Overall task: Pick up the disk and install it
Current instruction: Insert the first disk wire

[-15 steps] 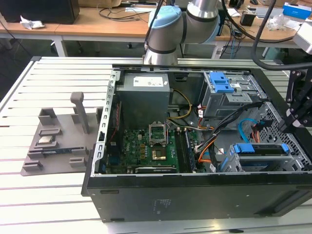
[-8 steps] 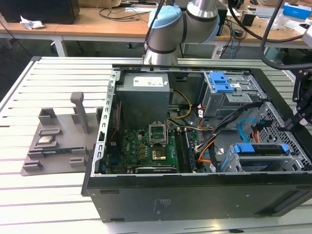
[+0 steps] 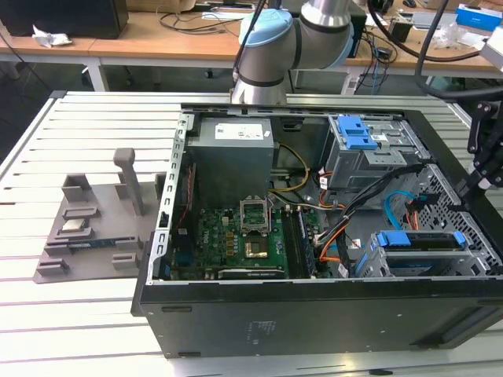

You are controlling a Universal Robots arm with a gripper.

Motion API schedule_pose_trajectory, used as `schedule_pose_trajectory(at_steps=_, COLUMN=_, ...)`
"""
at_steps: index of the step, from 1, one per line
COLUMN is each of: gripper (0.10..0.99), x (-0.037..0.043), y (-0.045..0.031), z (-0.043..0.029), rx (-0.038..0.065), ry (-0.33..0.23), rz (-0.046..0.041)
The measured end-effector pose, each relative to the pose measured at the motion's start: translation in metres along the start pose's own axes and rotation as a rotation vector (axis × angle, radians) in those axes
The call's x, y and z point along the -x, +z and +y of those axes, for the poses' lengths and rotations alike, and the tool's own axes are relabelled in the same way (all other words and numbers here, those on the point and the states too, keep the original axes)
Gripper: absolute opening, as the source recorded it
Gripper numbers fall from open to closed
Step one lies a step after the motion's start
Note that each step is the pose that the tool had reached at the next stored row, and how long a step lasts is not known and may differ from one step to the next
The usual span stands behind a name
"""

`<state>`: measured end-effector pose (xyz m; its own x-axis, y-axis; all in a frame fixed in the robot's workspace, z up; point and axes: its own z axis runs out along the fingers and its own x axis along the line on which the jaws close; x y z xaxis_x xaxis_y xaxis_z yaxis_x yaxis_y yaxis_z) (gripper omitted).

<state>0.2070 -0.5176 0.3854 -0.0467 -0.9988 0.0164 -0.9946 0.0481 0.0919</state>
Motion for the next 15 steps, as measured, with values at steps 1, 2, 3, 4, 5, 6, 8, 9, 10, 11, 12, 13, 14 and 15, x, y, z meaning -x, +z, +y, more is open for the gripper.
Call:
schedule_pose_trajectory(at_steps=1, gripper=0.106, x=0.0033, y=0.0006, z=0.0001, rx=0.0, ry=0.0, rz=0.0002)
schedule_pose_trajectory(at_steps=2, gripper=0.106, x=0.0048, y=0.0018, z=0.0, rx=0.0, ry=0.0, rz=0.0003)
schedule_pose_trajectory(at_steps=3, gripper=0.106, x=0.0058, y=0.0026, z=0.0, rx=0.0, ry=0.0, rz=0.0006)
schedule_pose_trajectory(at_steps=4, gripper=0.106, x=0.0065, y=0.004, z=0.0013, rx=0.0, ry=0.0, rz=0.0013)
schedule_pose_trajectory(at_steps=5, gripper=0.106, x=0.0069, y=0.0056, z=0.0057, rx=0.0, ry=0.0, rz=0.0013)
schedule_pose_trajectory(at_steps=6, gripper=0.106, x=0.0076, y=0.0077, z=0.0113, rx=0.0, ry=0.0, rz=0.0012)
schedule_pose_trajectory(at_steps=8, gripper=0.106, x=0.0125, y=0.0109, z=0.0148, rx=0.0, ry=0.0, rz=0.002)
schedule_pose_trajectory(at_steps=9, gripper=0.106, x=0.0151, y=0.012, z=0.0154, rx=0.0, ry=0.0, rz=0.0018)
schedule_pose_trajectory(at_steps=10, gripper=0.106, x=0.0165, y=0.0126, z=0.0159, rx=0.0, ry=0.0, rz=0.0019)
schedule_pose_trajectory(at_steps=11, gripper=0.106, x=0.0173, y=0.0129, z=0.016, rx=0.0, ry=0.0, rz=0.002)
schedule_pose_trajectory(at_steps=12, gripper=0.106, x=0.0174, y=0.013, z=0.0161, rx=0.0, ry=0.0, rz=0.0019)
schedule_pose_trajectory(at_steps=13, gripper=0.106, x=0.0174, y=0.013, z=0.0161, rx=0.0, ry=0.0, rz=0.0019)
schedule_pose_trajectory(at_steps=14, gripper=0.106, x=0.0175, y=0.013, z=0.0161, rx=0.0, ry=0.0, rz=0.002)
schedule_pose_trajectory(at_steps=15, gripper=0.106, x=0.0175, y=0.013, z=0.0161, rx=0.0, ry=0.0, rz=0.002)
